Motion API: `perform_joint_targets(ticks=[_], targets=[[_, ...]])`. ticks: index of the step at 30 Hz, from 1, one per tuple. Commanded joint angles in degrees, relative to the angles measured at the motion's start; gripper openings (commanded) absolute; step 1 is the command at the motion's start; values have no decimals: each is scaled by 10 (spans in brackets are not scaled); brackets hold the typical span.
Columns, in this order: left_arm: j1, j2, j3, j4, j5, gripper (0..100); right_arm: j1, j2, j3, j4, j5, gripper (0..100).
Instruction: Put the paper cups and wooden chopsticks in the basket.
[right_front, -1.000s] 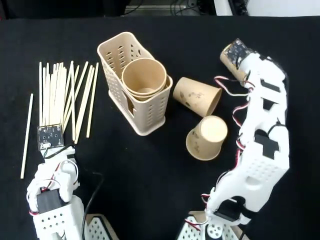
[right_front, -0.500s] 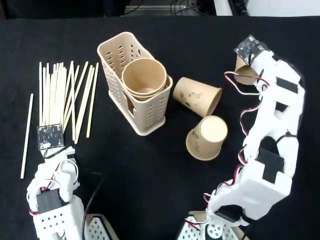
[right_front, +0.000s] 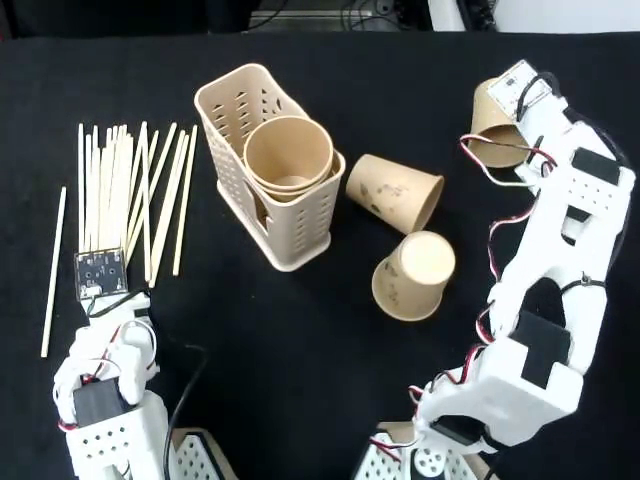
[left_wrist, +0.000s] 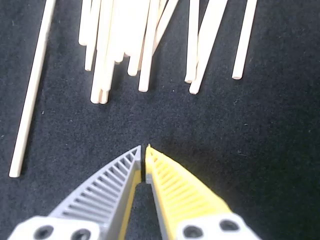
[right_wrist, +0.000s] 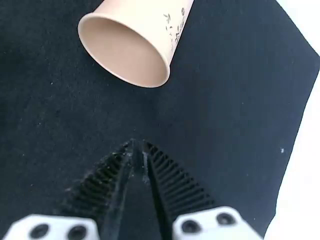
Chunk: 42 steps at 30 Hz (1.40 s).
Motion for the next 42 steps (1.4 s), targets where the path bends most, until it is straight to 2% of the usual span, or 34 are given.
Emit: perform_joint_targets(ticks=[1,4,6,8,17,19,23,25,27,31,37,42], targets=[[-4,-1,10,2,0,30,0,-15,-9,-64,-6,106],[-4,-1,10,2,0,30,2,8,31,-186,-2,269],[-4,-1,10,2,0,30,-4,29,58,-236,23,315],[-4,-1,10,2,0,30,-21,47,70,-237,50,311],[-4,-1,10,2,0,30,-44,182,-30,-306,22,306],[-4,-1,10,2,0,30,-47,221,-73,-298,22,260],[-4,-1,10,2,0,30,-35,247,-125,-255,12,2],[-4,-1,10,2,0,30,-21,240,-131,-241,-19,40],[-4,-1,10,2,0,30,-10,223,-131,-236,-52,8],[-4,-1,10,2,0,30,9,158,-131,-176,-107,11],[-4,-1,10,2,0,30,-1,21,-135,0,-164,11],[-4,-1,10,2,0,30,-21,-89,-214,196,-230,11]])
